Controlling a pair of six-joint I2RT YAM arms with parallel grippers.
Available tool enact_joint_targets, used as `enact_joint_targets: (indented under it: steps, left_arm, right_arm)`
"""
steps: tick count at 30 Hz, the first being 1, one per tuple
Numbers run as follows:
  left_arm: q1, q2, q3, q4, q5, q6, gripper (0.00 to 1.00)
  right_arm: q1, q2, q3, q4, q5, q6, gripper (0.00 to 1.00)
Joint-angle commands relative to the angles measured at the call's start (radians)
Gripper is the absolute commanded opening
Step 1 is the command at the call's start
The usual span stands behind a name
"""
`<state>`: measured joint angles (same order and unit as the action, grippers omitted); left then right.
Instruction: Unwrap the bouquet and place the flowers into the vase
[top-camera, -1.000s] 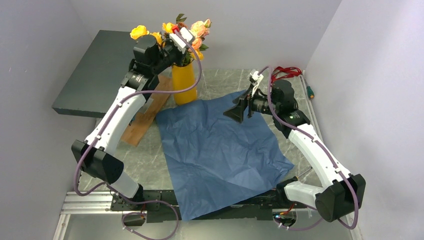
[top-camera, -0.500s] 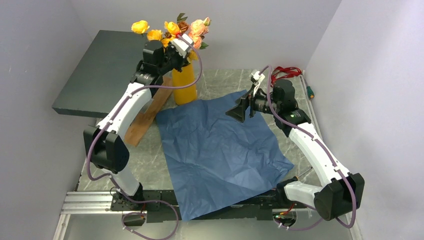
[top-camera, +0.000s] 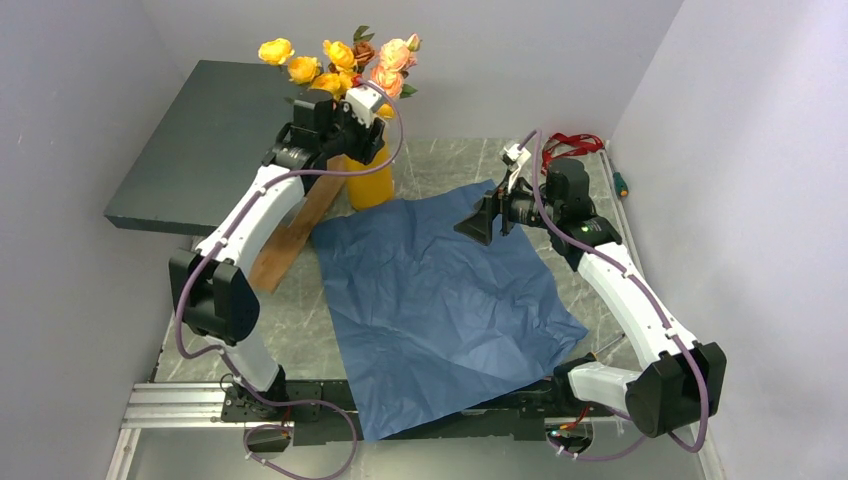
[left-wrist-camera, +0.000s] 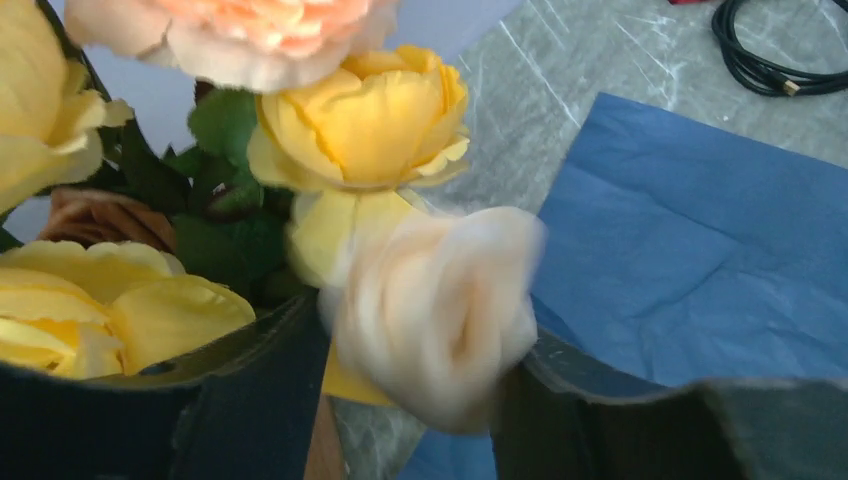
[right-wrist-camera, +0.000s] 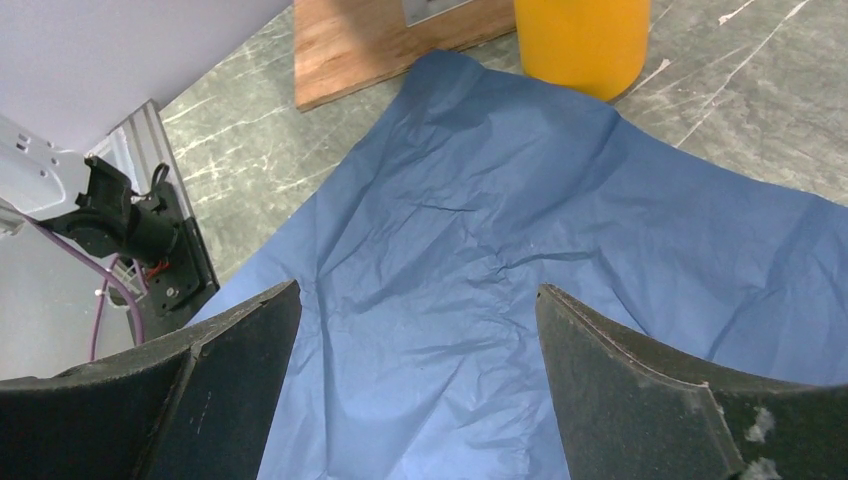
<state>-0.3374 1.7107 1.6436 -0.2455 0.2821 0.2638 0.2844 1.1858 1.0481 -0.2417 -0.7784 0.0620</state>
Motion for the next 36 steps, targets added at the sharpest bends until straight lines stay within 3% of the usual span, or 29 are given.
enact_joint_targets:
  steps: [1, 11, 17, 25, 28, 33, 36]
  left_arm:
    - [-0.001, -0.119, -0.001, -0.092, 0.019, -0.046, 0.65]
    - [-0.008, -0.201, 0.022, -0.304, 0.027, -0.064, 0.99]
    - [-0.01, -0.302, 0.002, -0.401, 0.042, -0.076, 0.99]
    - [-0.005, -0.393, 0.049, -0.607, 0.069, -0.094, 0.99]
    - [-0.003, -0.364, 0.168, -0.752, 0.05, -0.101, 0.99]
    - [-0.003, -0.293, 0.397, -0.935, -0.176, -0.194, 0.99]
    - [-0.003, -0.306, 0.438, -0.957, -0.278, -0.206, 0.99]
  right_arm:
    - [-0.009, 0.002, 0.033, 0.006, -0.014, -0.017, 0.9]
    - [-0.027, -0.003, 0.05, -0.025, -0.011, -0.028, 0.92]
    - [-0.058, -0.044, 0.059, -0.063, 0.014, -0.033, 0.99]
    - [-0.099, -0.183, 0.046, -0.116, 0.074, -0.038, 1.0]
    - [-0.105, -0.243, 0.044, -0.152, 0.119, -0.053, 1.0]
    - [-0.108, -0.336, 0.043, -0.215, 0.198, -0.106, 1.0]
    - [-0.108, -0.396, 0.038, -0.243, 0.238, -0.116, 1.0]
